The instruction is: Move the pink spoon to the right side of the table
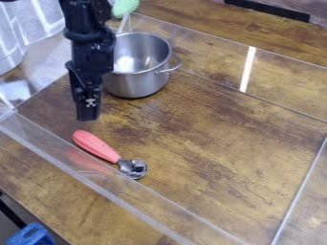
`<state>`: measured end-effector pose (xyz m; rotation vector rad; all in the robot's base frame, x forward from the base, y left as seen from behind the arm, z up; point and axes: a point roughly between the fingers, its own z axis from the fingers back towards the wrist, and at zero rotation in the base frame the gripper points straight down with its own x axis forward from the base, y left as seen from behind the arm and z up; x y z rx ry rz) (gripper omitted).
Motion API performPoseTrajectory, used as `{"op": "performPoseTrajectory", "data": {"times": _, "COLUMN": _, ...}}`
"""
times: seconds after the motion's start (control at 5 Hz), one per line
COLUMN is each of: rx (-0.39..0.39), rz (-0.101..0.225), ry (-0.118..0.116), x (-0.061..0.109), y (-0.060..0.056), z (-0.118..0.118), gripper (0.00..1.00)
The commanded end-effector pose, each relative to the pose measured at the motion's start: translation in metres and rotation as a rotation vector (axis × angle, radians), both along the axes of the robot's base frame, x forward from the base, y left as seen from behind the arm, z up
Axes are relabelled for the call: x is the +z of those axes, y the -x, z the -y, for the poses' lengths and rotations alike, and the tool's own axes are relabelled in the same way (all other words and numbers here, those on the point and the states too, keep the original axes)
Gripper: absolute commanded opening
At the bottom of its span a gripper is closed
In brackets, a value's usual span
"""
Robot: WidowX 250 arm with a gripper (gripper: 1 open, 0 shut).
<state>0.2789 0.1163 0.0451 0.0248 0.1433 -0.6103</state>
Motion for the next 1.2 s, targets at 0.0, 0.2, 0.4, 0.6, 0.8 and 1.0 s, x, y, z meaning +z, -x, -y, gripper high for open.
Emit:
{"op": "performPoseTrajectory", "data": {"times": 0.0, "rx": -0.088, "rz": 0.049, "ry": -0.011, "x": -0.004, "y": -0.010, "z": -0.015, "gripper": 1.00}}
{"op": "performPoseTrajectory", "data": {"times": 0.2, "rx": -0.208, "rz": 0.051, "ry": 0.011, "x": -0.016, "y": -0.005, "z": -0.011, "gripper": 1.00}}
{"op": "performPoseTrajectory", "data": {"times": 0.4, "rx": -0.293, "rz": 0.054, "ry": 0.036, "x": -0.020, "y": 0.000, "z": -0.008, "gripper": 1.00}}
{"op": "performPoseTrajectory", "data": {"times": 0.6, "rx": -0.293, "rz": 0.056, "ry": 0.058, "x": -0.021, "y": 0.005, "z": -0.005, "gripper": 1.00}}
{"op": "performPoseTrajectory", "data": {"times": 0.8, "rx": -0.283, "rz": 0.056, "ry": 0.079, "x": -0.022, "y": 0.011, "z": -0.002, "gripper": 1.00}}
{"op": "performPoseTrajectory", "data": {"times": 1.0, "rx": -0.298, "rz": 0.054, "ry": 0.102, "x": -0.023, "y": 0.014, "z": 0.001, "gripper": 1.00}}
